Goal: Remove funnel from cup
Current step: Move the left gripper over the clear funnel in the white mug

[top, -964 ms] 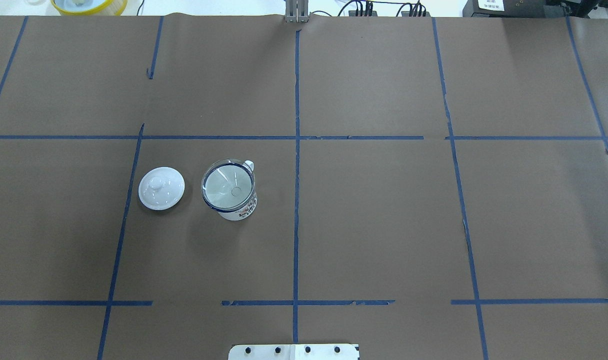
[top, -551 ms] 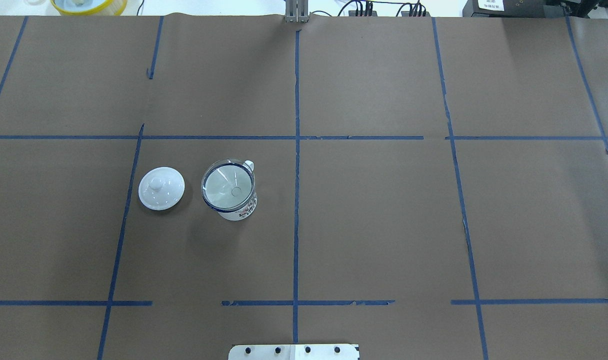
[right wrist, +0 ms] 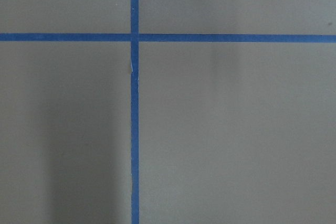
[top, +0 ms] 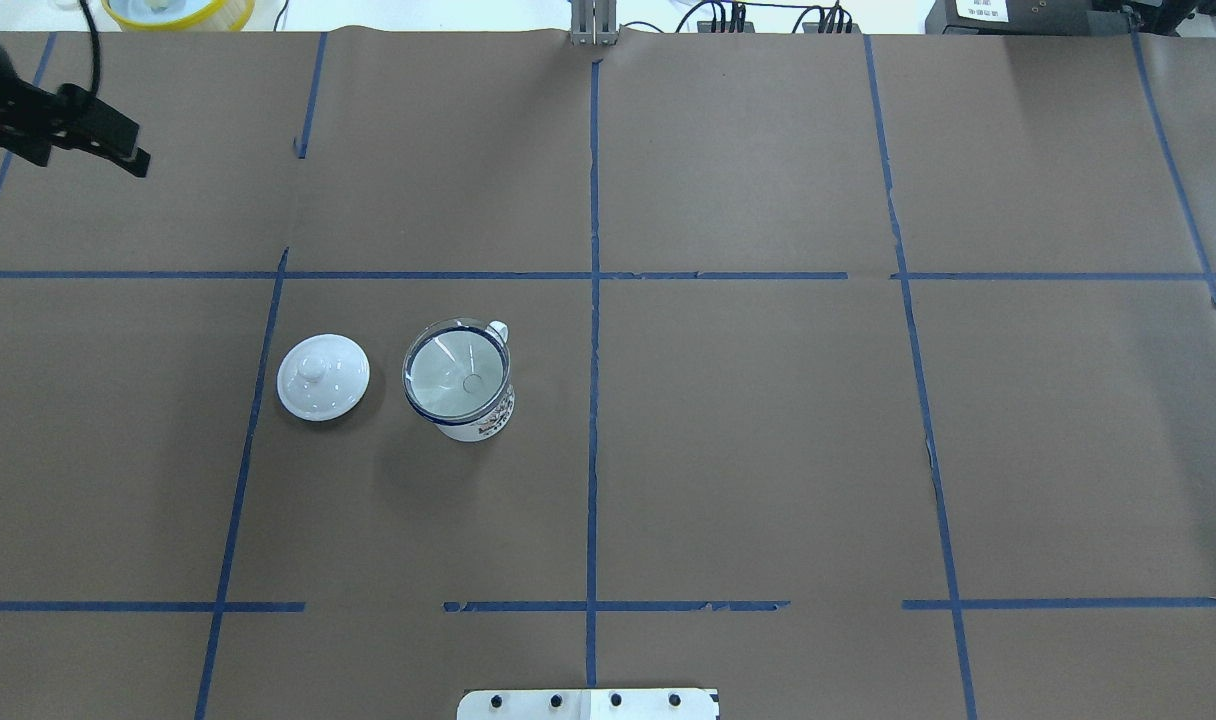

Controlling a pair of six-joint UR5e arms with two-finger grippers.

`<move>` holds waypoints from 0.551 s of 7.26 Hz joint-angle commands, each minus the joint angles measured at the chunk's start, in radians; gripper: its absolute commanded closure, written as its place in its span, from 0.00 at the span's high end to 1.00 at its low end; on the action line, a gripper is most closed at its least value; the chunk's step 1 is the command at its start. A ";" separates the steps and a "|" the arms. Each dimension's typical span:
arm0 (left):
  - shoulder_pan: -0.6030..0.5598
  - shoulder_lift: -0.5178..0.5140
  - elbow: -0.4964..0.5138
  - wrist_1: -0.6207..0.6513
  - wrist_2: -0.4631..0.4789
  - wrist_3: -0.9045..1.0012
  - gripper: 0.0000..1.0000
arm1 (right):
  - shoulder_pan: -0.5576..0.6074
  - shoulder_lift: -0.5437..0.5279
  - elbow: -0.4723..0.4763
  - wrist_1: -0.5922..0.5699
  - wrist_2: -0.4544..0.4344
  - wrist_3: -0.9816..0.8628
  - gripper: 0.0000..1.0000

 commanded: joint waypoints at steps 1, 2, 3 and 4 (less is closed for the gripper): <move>0.146 -0.087 0.010 0.001 0.080 -0.100 1.00 | 0.000 0.000 0.000 0.000 0.000 0.000 1.00; 0.206 -0.110 0.013 0.000 0.126 -0.136 1.00 | 0.000 0.000 0.000 0.000 0.000 0.000 1.00; 0.217 -0.124 0.021 0.000 0.133 -0.155 1.00 | 0.000 0.000 0.000 0.000 0.000 0.000 1.00; 0.220 -0.127 0.025 0.000 0.134 -0.160 1.00 | 0.000 0.000 0.000 0.000 0.000 0.000 1.00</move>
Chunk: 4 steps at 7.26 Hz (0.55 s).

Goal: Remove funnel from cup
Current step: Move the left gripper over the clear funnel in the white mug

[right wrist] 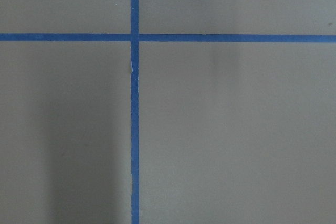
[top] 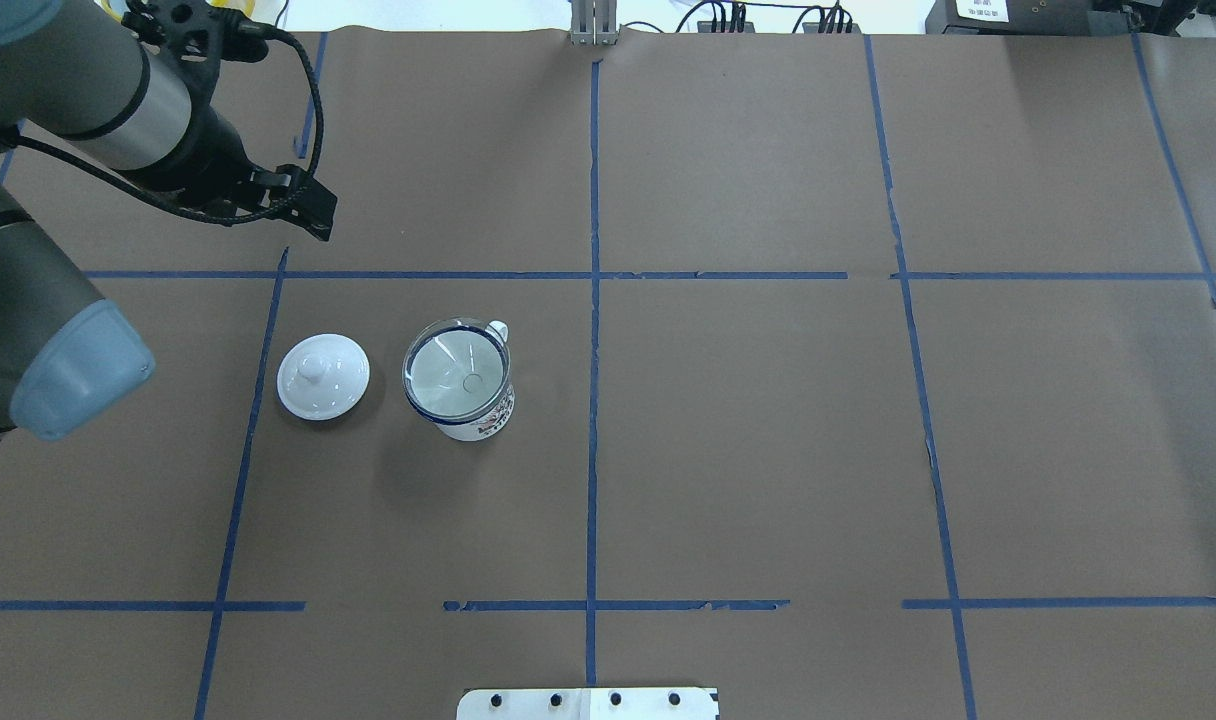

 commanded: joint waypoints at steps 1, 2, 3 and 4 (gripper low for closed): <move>0.058 -0.045 0.017 0.013 0.020 -0.104 1.00 | 0.000 0.000 0.000 0.000 0.000 0.000 1.00; 0.143 -0.102 0.054 0.033 0.082 -0.210 1.00 | 0.000 0.000 0.000 0.000 0.000 0.000 1.00; 0.194 -0.180 0.103 0.081 0.112 -0.275 1.00 | 0.000 0.000 0.000 0.000 0.000 0.000 1.00; 0.212 -0.235 0.167 0.087 0.115 -0.318 1.00 | 0.000 0.000 0.000 0.000 0.000 0.000 1.00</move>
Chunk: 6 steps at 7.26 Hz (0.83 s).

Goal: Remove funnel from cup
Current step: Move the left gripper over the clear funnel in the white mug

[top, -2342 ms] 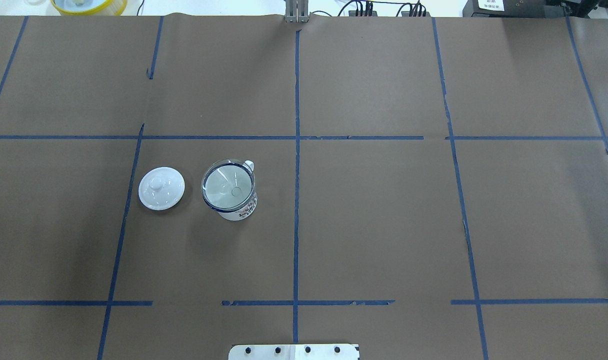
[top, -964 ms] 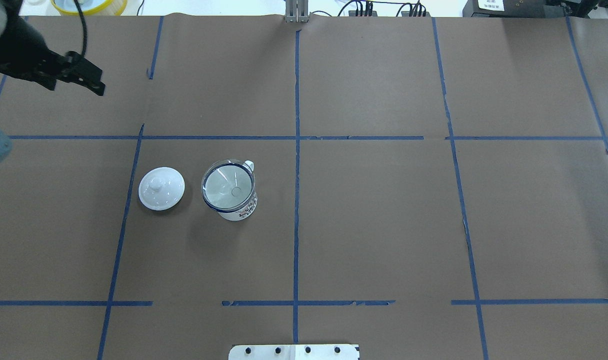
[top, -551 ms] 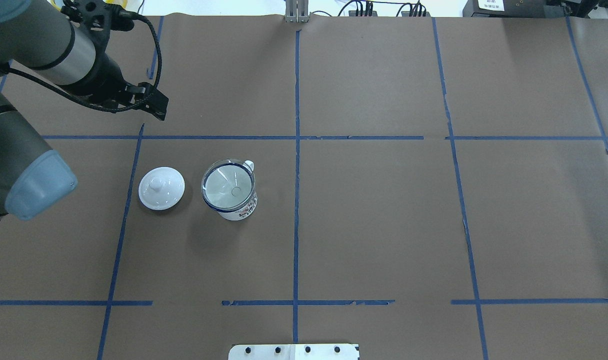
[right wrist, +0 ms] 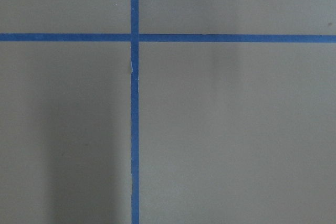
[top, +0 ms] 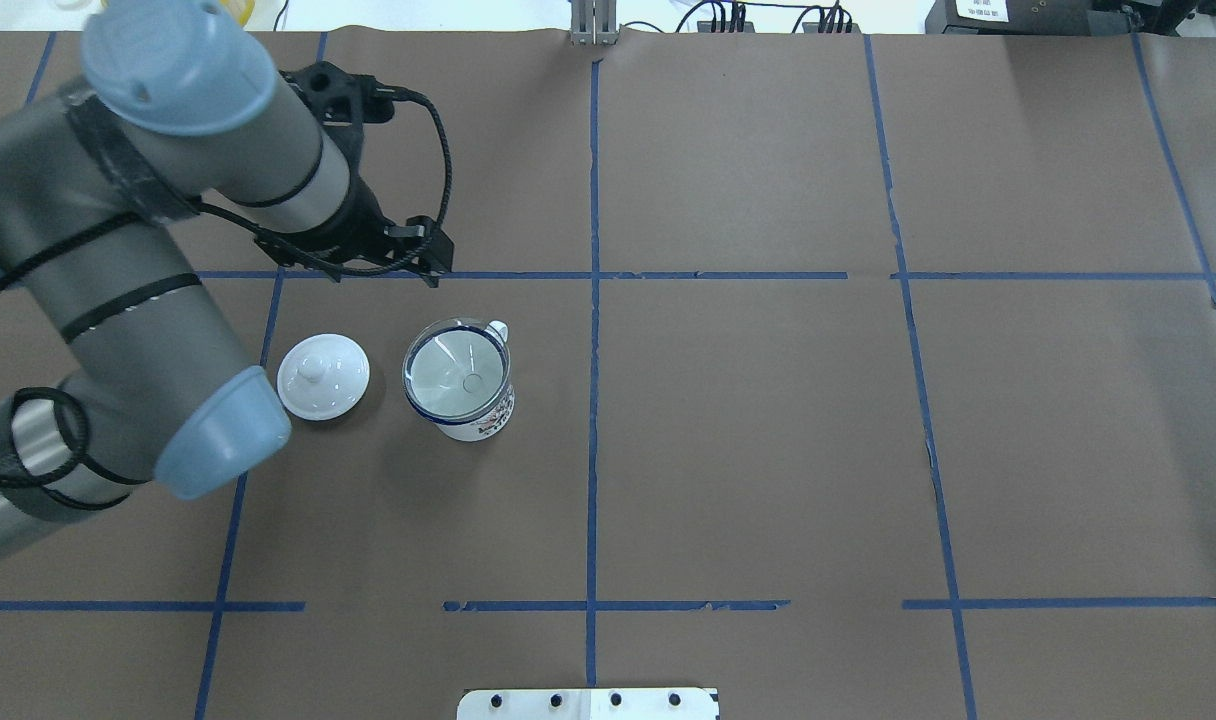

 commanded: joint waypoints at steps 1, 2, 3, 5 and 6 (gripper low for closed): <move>0.077 -0.105 0.118 0.023 0.023 -0.105 1.00 | 0.000 0.000 0.000 0.000 0.000 0.000 1.00; 0.092 -0.112 0.131 0.022 0.022 -0.119 1.00 | 0.000 0.000 0.000 0.000 0.000 0.000 1.00; 0.136 -0.116 0.143 0.020 0.028 -0.162 1.00 | 0.000 0.000 0.000 0.000 0.000 0.000 1.00; 0.190 -0.155 0.228 0.014 0.091 -0.210 0.91 | 0.000 0.000 0.000 0.000 0.000 0.000 1.00; 0.195 -0.155 0.231 0.014 0.091 -0.216 0.80 | 0.000 0.000 0.000 0.000 0.000 0.000 1.00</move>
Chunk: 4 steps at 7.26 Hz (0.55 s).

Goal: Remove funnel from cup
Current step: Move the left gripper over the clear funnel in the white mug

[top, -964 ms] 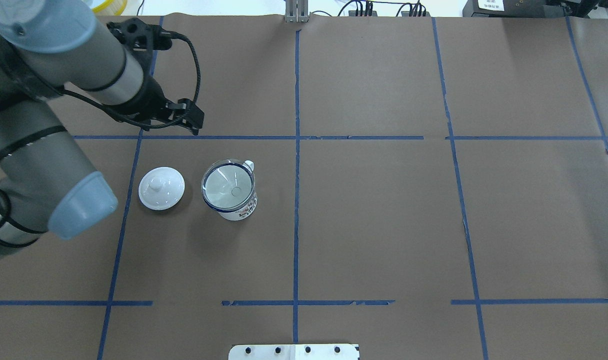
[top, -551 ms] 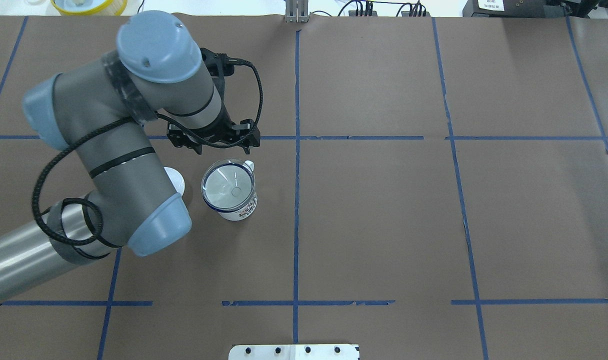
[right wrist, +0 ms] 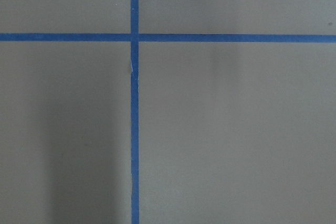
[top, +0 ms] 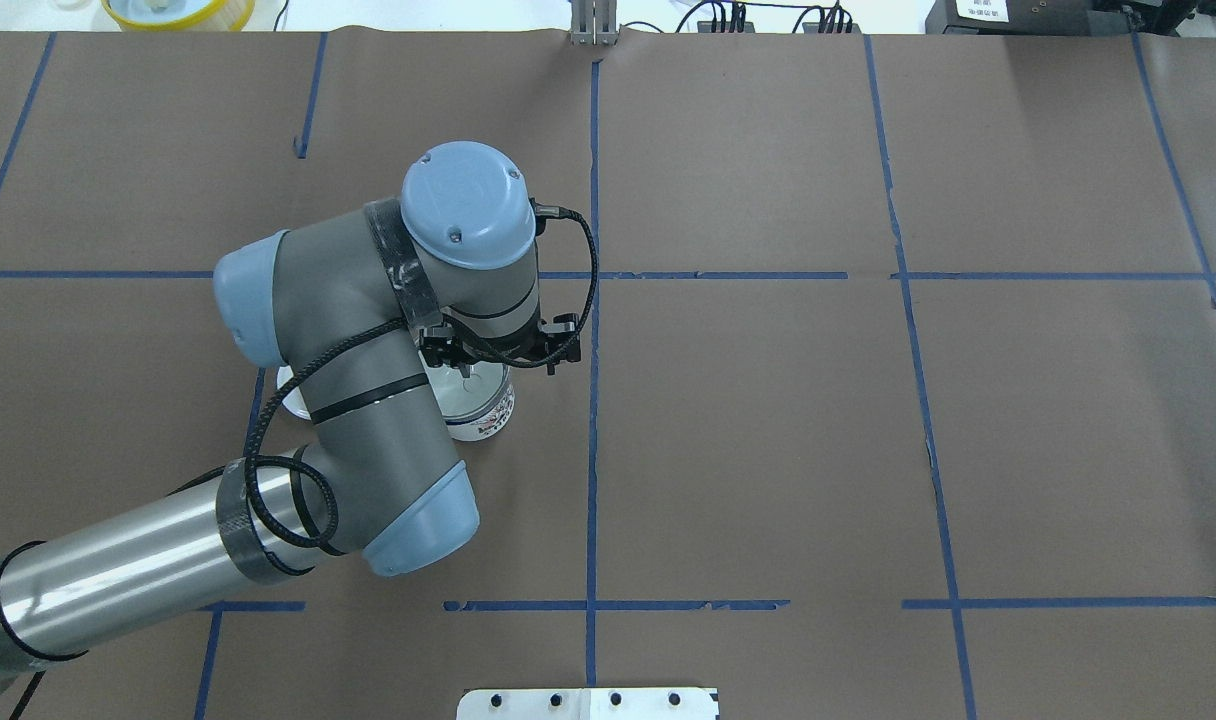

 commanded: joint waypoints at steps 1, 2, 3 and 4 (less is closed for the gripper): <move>0.037 -0.007 0.021 -0.001 0.009 -0.017 0.60 | 0.000 0.000 0.000 0.000 0.000 0.000 1.00; 0.037 -0.006 0.019 0.000 0.010 -0.017 0.42 | 0.000 0.000 0.000 0.000 0.000 0.000 1.00; 0.037 -0.003 0.014 0.002 0.013 -0.015 0.23 | 0.000 0.000 0.000 0.000 0.000 0.000 1.00; 0.037 0.002 0.005 0.005 0.017 -0.015 0.18 | 0.000 0.000 0.000 0.000 0.000 0.000 1.00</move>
